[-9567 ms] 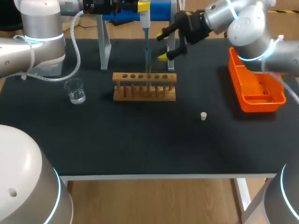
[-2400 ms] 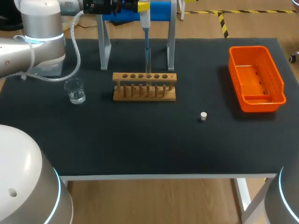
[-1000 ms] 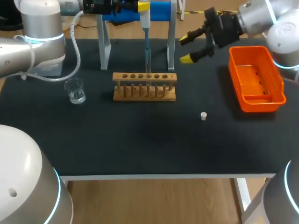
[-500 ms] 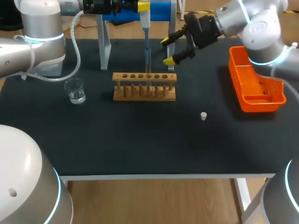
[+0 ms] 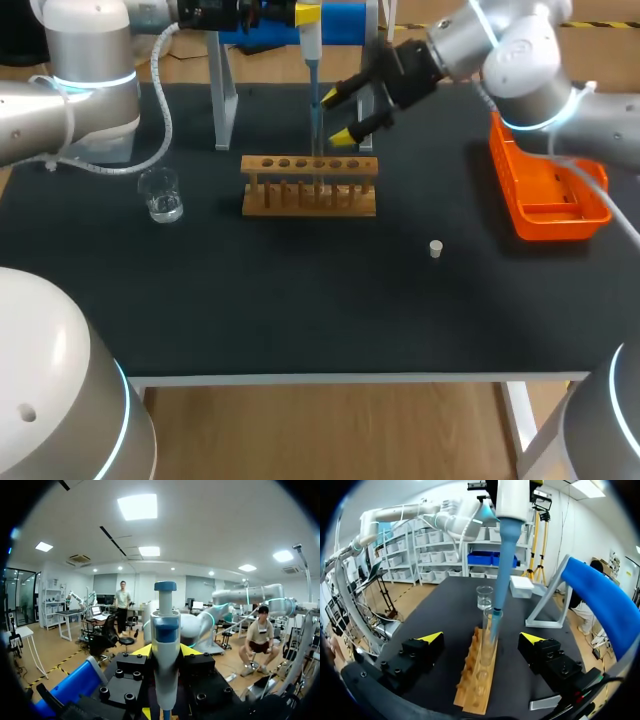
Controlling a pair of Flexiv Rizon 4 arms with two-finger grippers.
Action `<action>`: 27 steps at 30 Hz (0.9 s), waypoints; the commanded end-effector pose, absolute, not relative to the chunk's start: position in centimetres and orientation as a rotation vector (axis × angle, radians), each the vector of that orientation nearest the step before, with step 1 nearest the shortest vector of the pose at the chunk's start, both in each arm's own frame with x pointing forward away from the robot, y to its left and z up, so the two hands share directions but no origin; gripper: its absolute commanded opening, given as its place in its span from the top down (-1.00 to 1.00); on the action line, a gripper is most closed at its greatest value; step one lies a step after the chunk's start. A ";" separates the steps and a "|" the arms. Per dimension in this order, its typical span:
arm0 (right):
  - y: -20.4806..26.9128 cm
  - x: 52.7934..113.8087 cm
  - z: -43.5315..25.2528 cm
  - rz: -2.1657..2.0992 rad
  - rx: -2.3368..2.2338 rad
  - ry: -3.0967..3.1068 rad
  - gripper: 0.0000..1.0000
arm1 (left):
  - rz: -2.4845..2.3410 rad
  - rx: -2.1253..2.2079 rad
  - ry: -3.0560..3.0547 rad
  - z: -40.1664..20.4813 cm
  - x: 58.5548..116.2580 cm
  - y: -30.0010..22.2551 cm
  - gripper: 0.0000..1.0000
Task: Invert the test tube, pick up the pipette, mount the tip to pipette, aspirate from beaker and dispense into the tube, eject the tip, return the pipette, and cap with the stopper.
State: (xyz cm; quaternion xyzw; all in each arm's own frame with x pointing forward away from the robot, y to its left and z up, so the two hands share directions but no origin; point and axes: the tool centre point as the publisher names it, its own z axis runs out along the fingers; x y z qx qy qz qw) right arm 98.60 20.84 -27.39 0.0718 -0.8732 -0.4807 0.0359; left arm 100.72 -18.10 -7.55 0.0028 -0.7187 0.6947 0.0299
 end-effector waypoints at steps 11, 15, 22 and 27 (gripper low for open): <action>22.5 99.0 -29.0 -1.476 0.161 -2.756 -1.00 | 2.142 0.008 -2.216 -7.5 100.7 -18.1 1.00; 22.5 98.8 -29.3 -1.477 0.151 -2.774 -1.00 | 2.142 0.008 -2.216 -7.5 100.7 -18.1 1.00; 22.5 98.5 -29.7 -1.466 0.143 -2.817 -1.00 | 2.142 0.008 -2.216 -7.5 100.7 -18.1 1.00; 22.5 98.5 -29.8 -1.465 0.134 -2.820 -1.00 | 2.142 0.008 -2.216 -7.5 100.7 -18.1 1.00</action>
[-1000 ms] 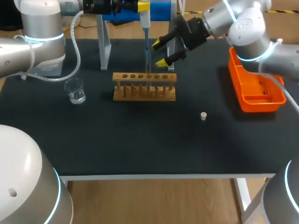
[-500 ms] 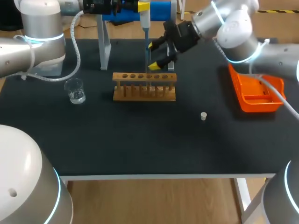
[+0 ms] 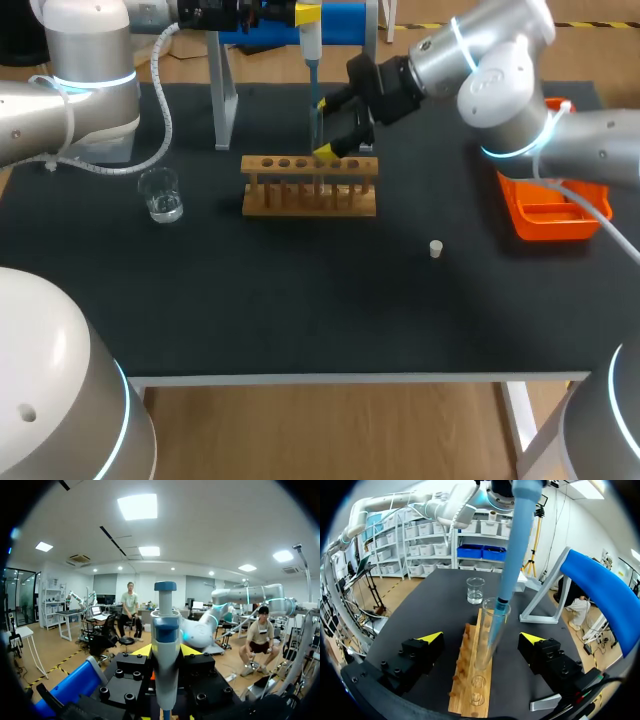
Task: Invert the test tube, pick up the pipette, mount the tip to pipette, aspirate from beaker and dispense into the tube, eject the tip, return the pipette, and cap with the stopper.
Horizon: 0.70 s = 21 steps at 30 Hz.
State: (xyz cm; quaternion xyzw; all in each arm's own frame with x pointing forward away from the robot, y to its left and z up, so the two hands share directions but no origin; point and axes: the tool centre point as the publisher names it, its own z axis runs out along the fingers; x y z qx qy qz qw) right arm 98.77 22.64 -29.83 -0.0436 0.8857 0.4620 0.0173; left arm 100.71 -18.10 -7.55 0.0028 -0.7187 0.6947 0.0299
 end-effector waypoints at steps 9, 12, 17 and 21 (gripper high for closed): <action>22.5 98.6 -29.8 1.426 -0.125 2.751 -1.00 | 2.142 0.008 -2.216 -7.5 100.7 -18.1 1.00; 22.5 98.6 -29.8 1.426 -0.125 2.751 -1.00 | 2.142 0.008 -2.216 -7.5 100.7 -18.1 1.00; 22.5 98.6 -29.8 1.426 -0.125 2.751 -1.00 | 2.142 0.008 -2.216 -7.5 100.7 -18.1 1.00; 22.5 98.6 -29.8 1.426 -0.125 2.751 -1.00 | 2.142 0.008 -2.216 -7.5 100.7 -18.1 1.00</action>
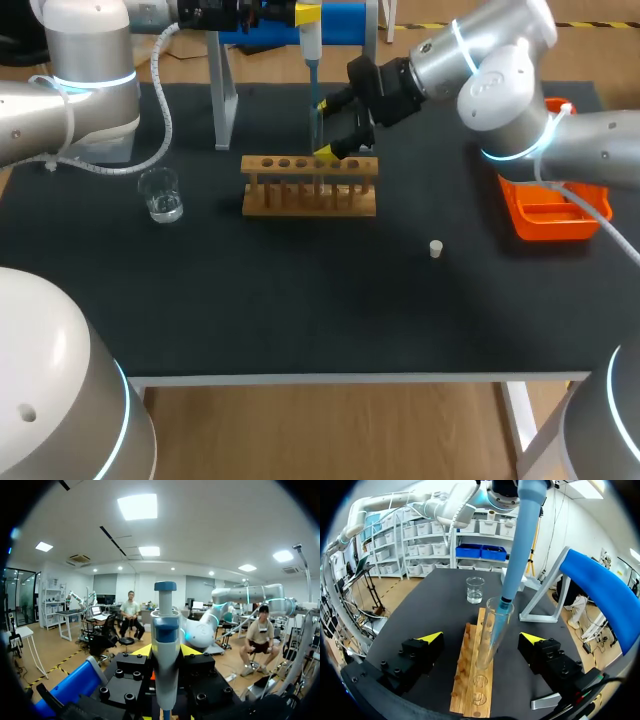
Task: Invert the test tube, pick up the pipette, mount the tip to pipette, aspirate from beaker and dispense into the tube, eject the tip, return the pipette, and cap with the stopper.
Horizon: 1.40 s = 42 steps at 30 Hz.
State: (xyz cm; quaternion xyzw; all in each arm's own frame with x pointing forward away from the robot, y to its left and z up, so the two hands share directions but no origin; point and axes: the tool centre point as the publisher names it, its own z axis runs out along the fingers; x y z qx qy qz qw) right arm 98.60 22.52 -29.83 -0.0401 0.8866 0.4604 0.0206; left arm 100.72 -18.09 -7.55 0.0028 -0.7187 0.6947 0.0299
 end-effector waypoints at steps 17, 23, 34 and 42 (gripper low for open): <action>22.5 98.6 -29.8 1.426 -0.125 2.751 -1.00 | 2.142 0.008 -2.216 -7.5 100.7 -18.1 1.00; 22.5 98.6 -29.8 1.426 -0.125 2.751 -1.00 | 2.142 0.008 -2.216 -7.5 100.7 -18.1 1.00; 22.5 98.6 -29.8 1.426 -0.125 2.751 -1.00 | 2.145 0.004 -2.227 -7.2 100.5 -18.1 1.00; 22.5 98.6 -29.8 1.426 -0.125 2.751 -1.00 | 2.138 -0.006 -2.240 -7.0 100.3 -18.2 1.00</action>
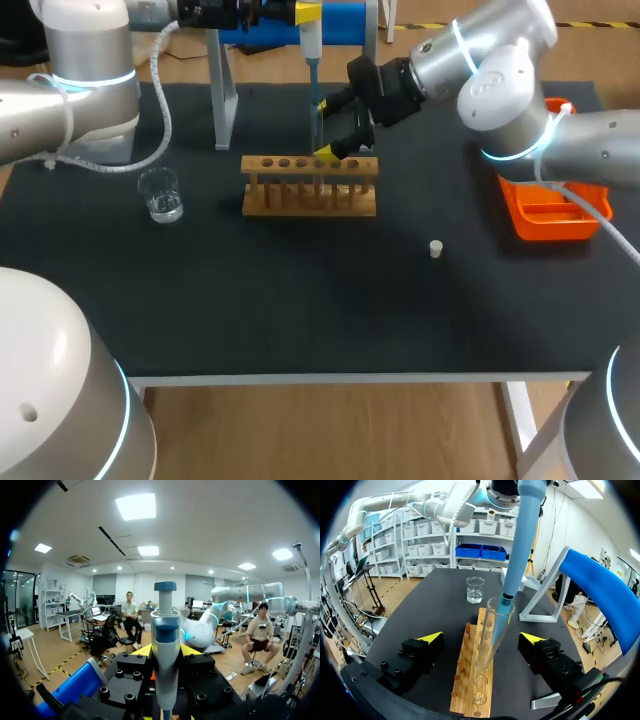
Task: Invert the test tube, pick up the pipette, mount the tip to pipette, aspirate from beaker and dispense into the tube, eject the tip, return the pipette, and cap with the stopper.
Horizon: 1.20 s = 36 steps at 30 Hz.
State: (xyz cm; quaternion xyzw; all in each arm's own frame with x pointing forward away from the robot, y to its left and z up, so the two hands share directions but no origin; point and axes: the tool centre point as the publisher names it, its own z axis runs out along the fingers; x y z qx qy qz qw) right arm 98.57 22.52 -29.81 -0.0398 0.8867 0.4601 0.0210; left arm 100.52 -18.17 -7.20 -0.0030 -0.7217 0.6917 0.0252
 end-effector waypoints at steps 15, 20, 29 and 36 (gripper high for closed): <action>22.5 98.6 -29.8 1.426 -0.125 2.751 -1.00 | 2.134 -0.021 -2.255 -6.6 100.2 -18.2 1.00; 22.5 98.6 -29.8 1.426 -0.125 2.751 -1.00 | 2.131 -0.022 -2.254 -6.5 100.2 -18.2 1.00; 22.5 98.6 -29.8 1.426 -0.125 2.751 -1.00 | 2.133 -0.017 -2.262 -6.3 100.0 -18.1 1.00; 22.5 98.6 -29.8 1.426 -0.125 2.751 -1.00 | 2.133 -0.030 -2.274 -5.6 100.0 -18.1 1.00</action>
